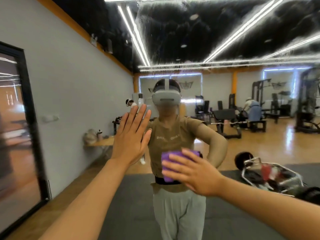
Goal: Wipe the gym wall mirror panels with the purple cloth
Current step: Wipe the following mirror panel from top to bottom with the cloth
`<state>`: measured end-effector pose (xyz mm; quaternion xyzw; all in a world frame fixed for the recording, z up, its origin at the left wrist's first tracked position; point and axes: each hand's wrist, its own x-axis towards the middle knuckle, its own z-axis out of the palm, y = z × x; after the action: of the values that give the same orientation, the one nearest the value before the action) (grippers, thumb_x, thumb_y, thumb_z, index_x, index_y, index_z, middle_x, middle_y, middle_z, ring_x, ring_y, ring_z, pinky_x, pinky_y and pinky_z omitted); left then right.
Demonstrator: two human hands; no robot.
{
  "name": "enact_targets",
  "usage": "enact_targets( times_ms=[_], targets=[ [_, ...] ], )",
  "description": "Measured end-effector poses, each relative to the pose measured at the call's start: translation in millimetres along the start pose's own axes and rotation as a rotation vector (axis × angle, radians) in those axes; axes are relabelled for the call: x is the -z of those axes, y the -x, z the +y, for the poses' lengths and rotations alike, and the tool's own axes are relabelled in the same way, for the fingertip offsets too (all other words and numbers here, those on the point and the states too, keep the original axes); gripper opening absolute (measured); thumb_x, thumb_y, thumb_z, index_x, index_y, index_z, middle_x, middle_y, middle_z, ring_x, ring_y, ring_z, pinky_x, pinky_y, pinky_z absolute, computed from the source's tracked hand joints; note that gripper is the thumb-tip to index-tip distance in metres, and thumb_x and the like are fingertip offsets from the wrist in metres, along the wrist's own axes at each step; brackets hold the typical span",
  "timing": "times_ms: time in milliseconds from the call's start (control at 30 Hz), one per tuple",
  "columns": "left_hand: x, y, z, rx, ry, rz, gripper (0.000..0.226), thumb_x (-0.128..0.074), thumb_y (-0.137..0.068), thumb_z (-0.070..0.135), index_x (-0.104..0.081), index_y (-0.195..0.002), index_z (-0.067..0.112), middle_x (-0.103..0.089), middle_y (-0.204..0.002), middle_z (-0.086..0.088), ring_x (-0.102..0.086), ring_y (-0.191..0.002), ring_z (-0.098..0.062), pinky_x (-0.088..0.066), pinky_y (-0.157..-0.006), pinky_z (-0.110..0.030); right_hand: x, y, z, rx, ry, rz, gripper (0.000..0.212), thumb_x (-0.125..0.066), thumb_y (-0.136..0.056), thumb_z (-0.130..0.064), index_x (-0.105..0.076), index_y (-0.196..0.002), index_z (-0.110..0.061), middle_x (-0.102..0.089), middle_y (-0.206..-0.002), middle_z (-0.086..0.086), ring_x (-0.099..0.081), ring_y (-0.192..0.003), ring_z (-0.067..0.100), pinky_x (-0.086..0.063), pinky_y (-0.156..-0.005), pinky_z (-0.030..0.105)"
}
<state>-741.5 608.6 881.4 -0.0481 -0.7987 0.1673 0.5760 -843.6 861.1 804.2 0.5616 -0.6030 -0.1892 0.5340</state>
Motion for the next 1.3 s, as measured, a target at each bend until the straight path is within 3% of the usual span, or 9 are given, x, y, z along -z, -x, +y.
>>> enact_targets(
  times_ms=[100,300,567,767,867,1033,1200,1300],
  targets=[
    [-0.4,1.0,-2.2,0.007,0.018,-0.009,0.060,-0.029,-0.106,0.033,-0.016,-0.160,0.010,-0.015,-0.168,-0.010,-0.013,-0.155,-0.028,-0.010,-0.125,-0.044,-10.7,13.5,-17.0,0.099,0.029,-0.025,0.068,-0.046,-0.100,-0.042,-0.020,-0.161,-0.030,-0.016,-0.169,-0.004,-0.012,-0.156,0.021,0.002,-0.127,0.046],
    [1.1,0.6,-4.6,-0.014,0.013,0.002,0.059,-0.028,-0.107,0.033,-0.014,-0.159,0.011,-0.020,-0.167,-0.010,-0.014,-0.154,-0.024,-0.009,-0.126,-0.040,4.9,-18.0,41.3,0.301,-0.014,-0.022,0.057,-0.040,-0.101,-0.036,-0.028,-0.157,-0.030,-0.022,-0.164,-0.005,-0.010,-0.155,0.015,0.006,-0.127,0.041],
    [9.7,1.2,-5.4,0.005,0.058,-0.034,0.062,-0.030,-0.107,0.033,-0.011,-0.161,0.011,-0.012,-0.169,-0.008,-0.006,-0.156,-0.019,-0.005,-0.127,-0.037,57.1,-106.6,145.6,-0.240,-0.075,0.184,0.053,-0.031,-0.107,-0.038,-0.033,-0.157,-0.023,-0.029,-0.164,0.007,-0.021,-0.154,0.026,-0.009,-0.125,0.047],
    [21.8,11.6,-23.7,0.146,0.034,-0.028,0.063,-0.031,-0.104,0.035,-0.018,-0.160,0.008,-0.012,-0.168,-0.011,-0.006,-0.156,-0.023,-0.002,-0.126,-0.039,49.6,-131.8,122.3,-0.503,-0.082,0.359,0.053,-0.036,-0.106,-0.034,-0.036,-0.157,-0.020,-0.030,-0.164,0.008,-0.023,-0.153,0.029,-0.013,-0.125,0.050],
    [24.7,16.6,-35.5,0.099,-0.002,-0.045,0.061,-0.028,-0.105,0.036,-0.022,-0.159,0.007,-0.016,-0.168,-0.012,-0.011,-0.155,-0.026,-0.004,-0.126,-0.040,29.5,-106.2,78.0,-0.306,-0.073,0.268,0.054,-0.035,-0.106,-0.035,-0.031,-0.159,-0.023,-0.024,-0.166,0.005,-0.018,-0.155,0.027,-0.014,-0.124,0.052],
    [23.6,17.3,-43.9,0.065,-0.023,-0.077,0.060,-0.016,-0.108,0.039,-0.024,-0.158,0.007,-0.018,-0.167,-0.012,-0.014,-0.154,-0.028,-0.004,-0.126,-0.039,-2.5,-48.5,-1.4,0.106,-0.068,0.053,0.055,-0.035,-0.105,-0.039,-0.029,-0.159,-0.030,-0.023,-0.167,-0.003,-0.015,-0.156,0.021,0.001,-0.126,0.046],
    [20.3,18.2,-48.6,0.048,-0.034,-0.079,0.057,-0.011,-0.109,0.038,-0.020,-0.159,0.010,-0.019,-0.166,-0.011,-0.015,-0.154,-0.027,-0.002,-0.126,-0.037,-4.4,-54.2,13.3,0.215,-0.023,0.056,0.048,-0.019,-0.110,-0.036,-0.028,-0.157,-0.030,-0.027,-0.164,-0.005,-0.019,-0.153,0.015,0.002,-0.127,0.041],
    [19.7,19.6,-49.9,0.047,-0.017,-0.073,0.056,-0.010,-0.109,0.037,-0.016,-0.160,0.012,-0.017,-0.167,-0.009,-0.014,-0.154,-0.026,-0.001,-0.126,-0.037,10.8,-90.6,49.1,0.073,-0.052,0.133,0.049,-0.027,-0.108,-0.037,-0.028,-0.156,-0.028,-0.030,-0.163,0.000,-0.020,-0.153,0.018,-0.001,-0.127,0.042]
  ],
)
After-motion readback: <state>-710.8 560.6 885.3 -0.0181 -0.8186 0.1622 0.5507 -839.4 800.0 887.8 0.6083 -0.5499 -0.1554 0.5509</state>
